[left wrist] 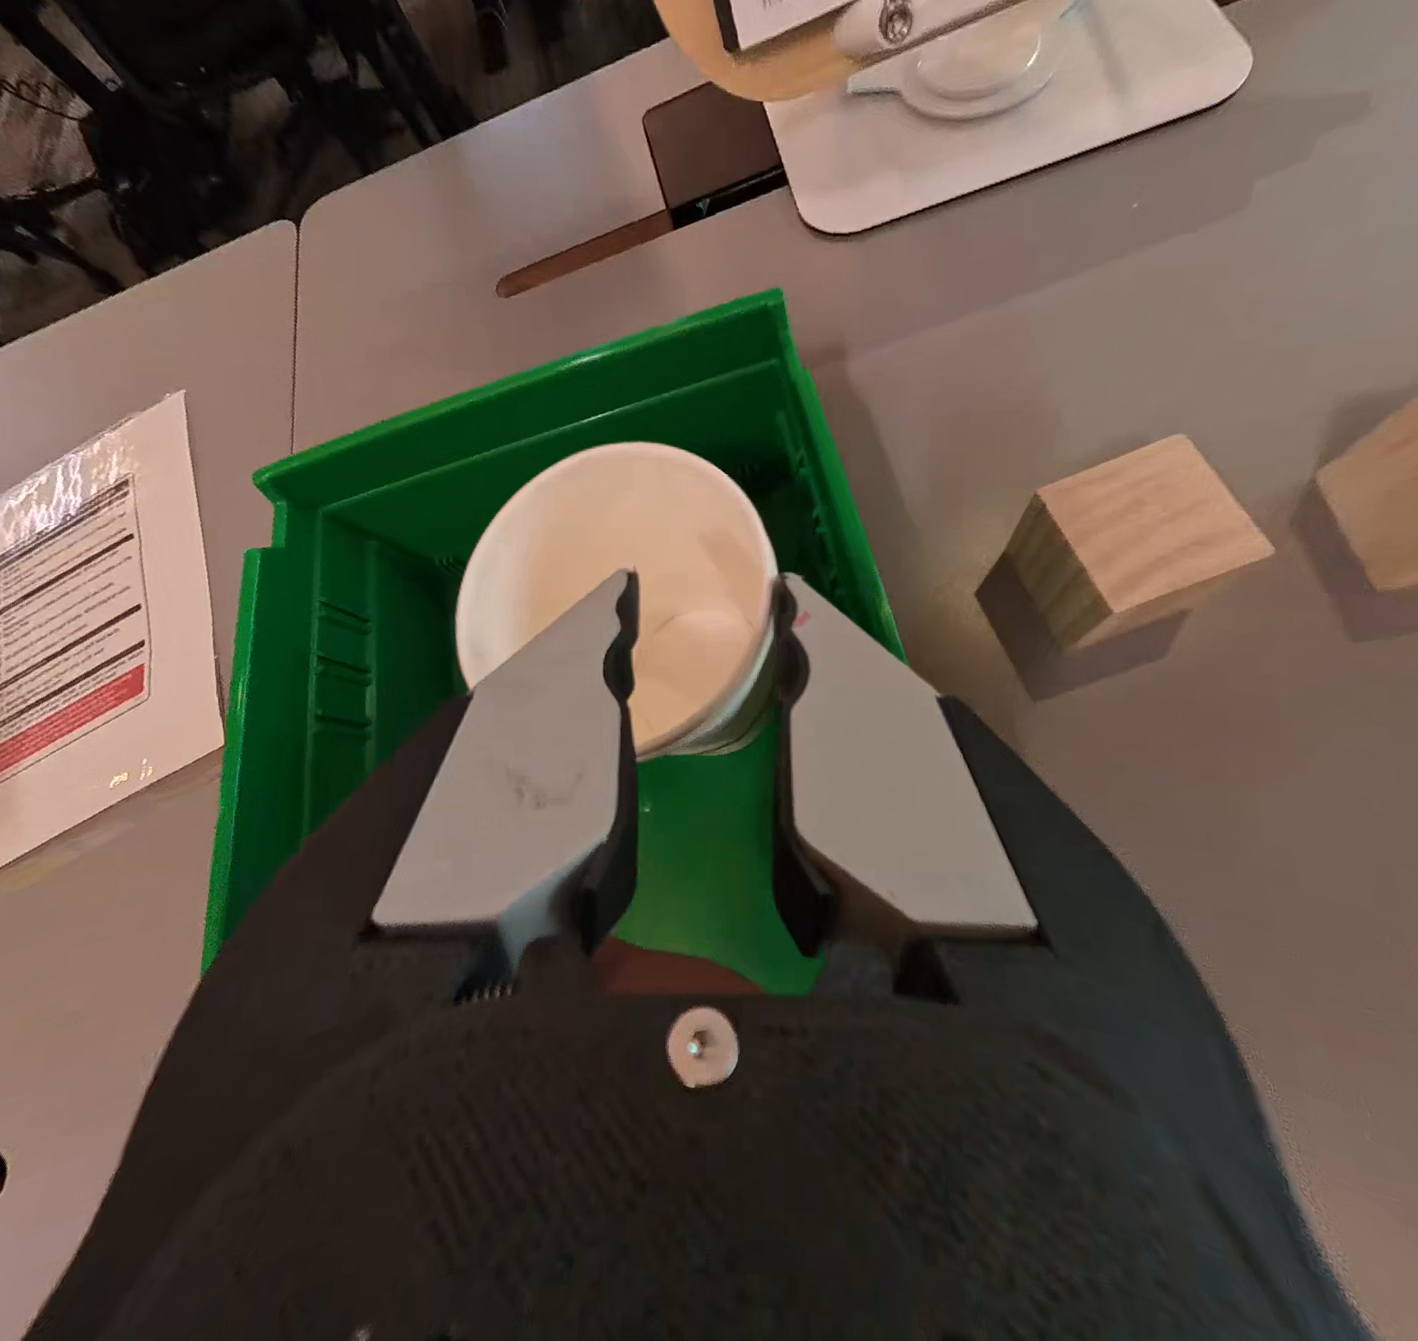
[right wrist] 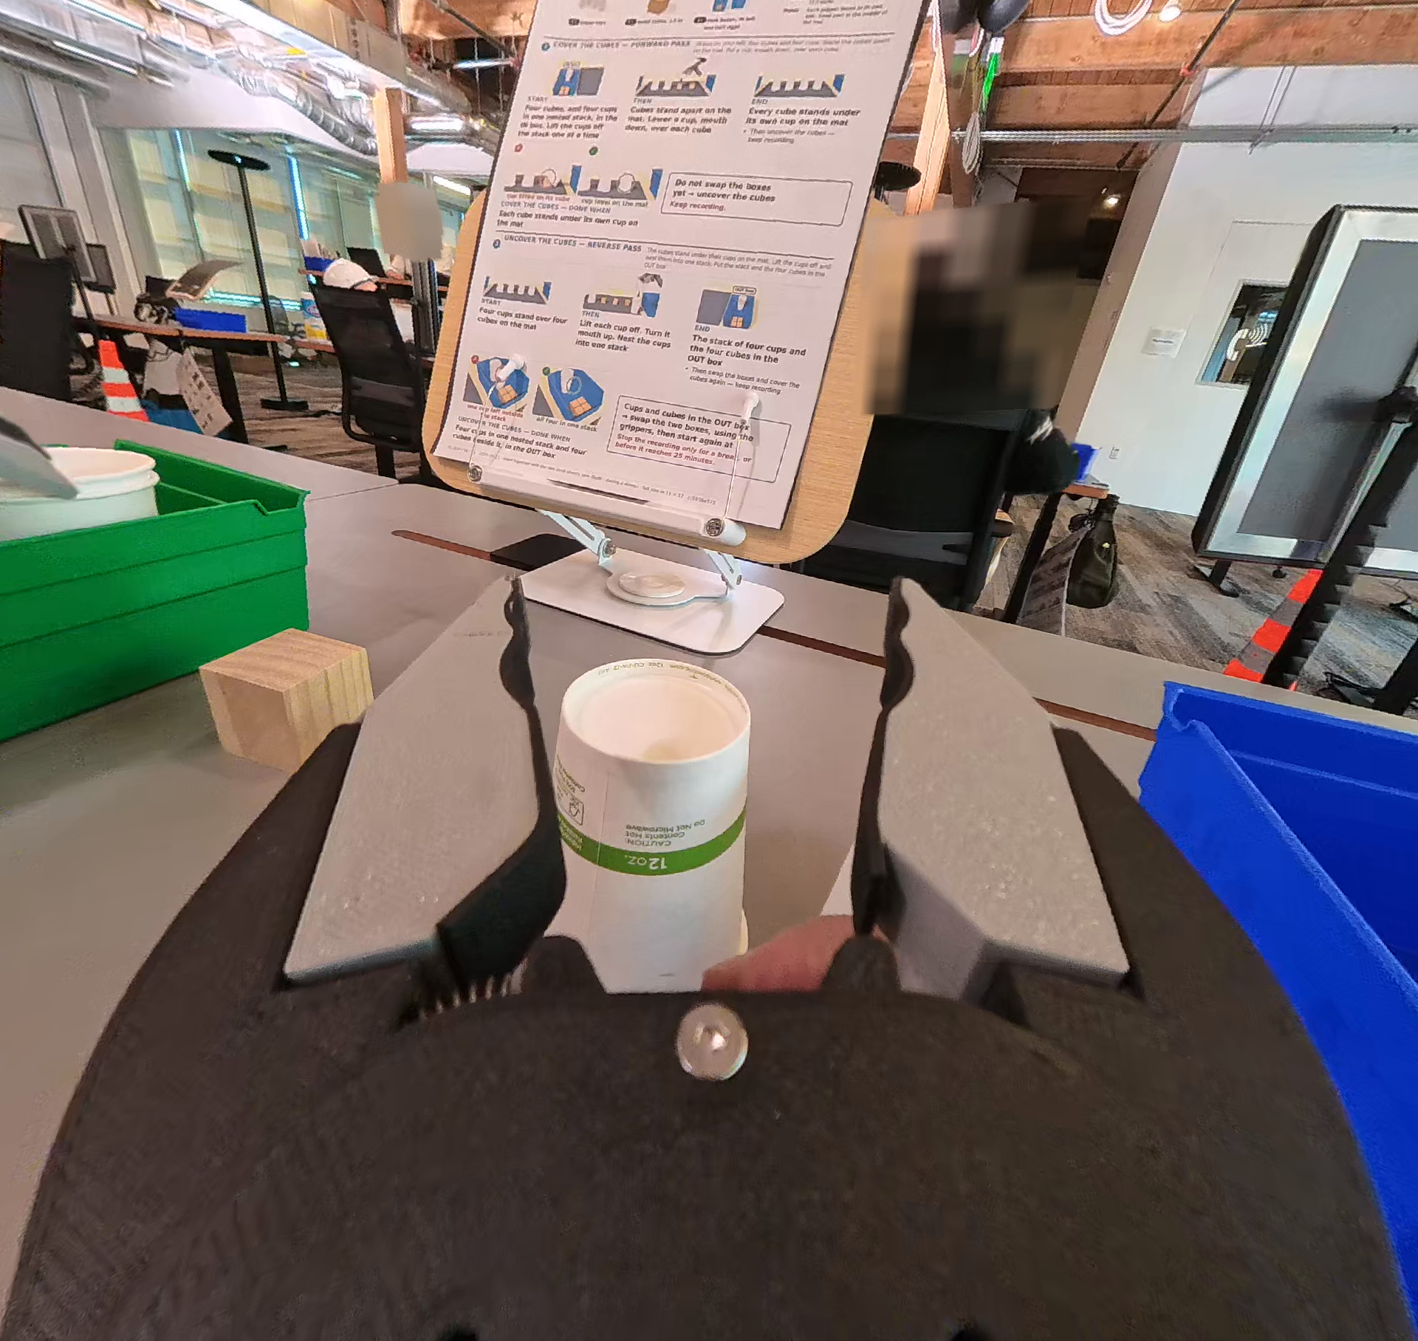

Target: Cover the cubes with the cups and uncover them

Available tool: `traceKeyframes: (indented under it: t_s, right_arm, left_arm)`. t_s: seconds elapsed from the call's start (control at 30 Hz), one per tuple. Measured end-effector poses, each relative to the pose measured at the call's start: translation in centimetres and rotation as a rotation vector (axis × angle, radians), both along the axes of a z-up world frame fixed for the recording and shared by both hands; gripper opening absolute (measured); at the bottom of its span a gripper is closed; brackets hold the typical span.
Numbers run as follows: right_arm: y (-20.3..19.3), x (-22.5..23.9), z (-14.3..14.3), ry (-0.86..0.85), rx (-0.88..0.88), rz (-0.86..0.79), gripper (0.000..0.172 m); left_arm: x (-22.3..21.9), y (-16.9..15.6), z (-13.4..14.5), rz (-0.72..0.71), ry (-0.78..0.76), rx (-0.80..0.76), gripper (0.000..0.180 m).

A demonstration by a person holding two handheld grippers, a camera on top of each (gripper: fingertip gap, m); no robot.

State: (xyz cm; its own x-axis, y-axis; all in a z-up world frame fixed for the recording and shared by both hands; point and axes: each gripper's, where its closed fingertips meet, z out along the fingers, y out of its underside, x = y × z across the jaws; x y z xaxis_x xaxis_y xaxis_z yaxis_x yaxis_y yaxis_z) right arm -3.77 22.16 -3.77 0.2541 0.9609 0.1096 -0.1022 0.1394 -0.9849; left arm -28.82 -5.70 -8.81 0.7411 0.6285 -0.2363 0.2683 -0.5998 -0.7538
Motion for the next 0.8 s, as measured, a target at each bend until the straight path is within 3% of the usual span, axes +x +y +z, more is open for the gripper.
traceKeyframes:
  t_s: [0.03,0.1,0.4,0.6,0.73,0.8]
  right_arm:
    - [0.0,-0.1,-0.1,-0.005,0.000,0.003,0.090]
    - [-0.1,-0.2,-0.3,-0.014,0.002,0.006,0.089]
    - [-0.5,-0.6,-0.9,-0.051,0.014,0.019,0.087]
    - [-0.8,-1.1,-1.7,-0.092,0.020,0.032,0.087]
    - [-1.3,-1.2,-1.8,-0.097,0.012,0.071,0.089]
    - [-2.9,-1.3,-1.8,-0.086,-0.024,0.186,0.090]
  left_arm:
    - [0.1,0.1,-0.1,-0.011,0.000,0.007,0.029]
    - [0.0,0.1,0.1,0.002,0.000,0.031,0.002]
    - [-0.5,-0.6,3.3,0.054,0.088,0.155,0.002]
    - [-0.3,-0.7,4.8,0.052,0.147,0.158,0.002]
    - [-0.7,-1.5,8.4,0.115,0.294,0.228,0.002]
    - [0.2,-1.4,11.2,0.109,0.388,0.291,0.002]
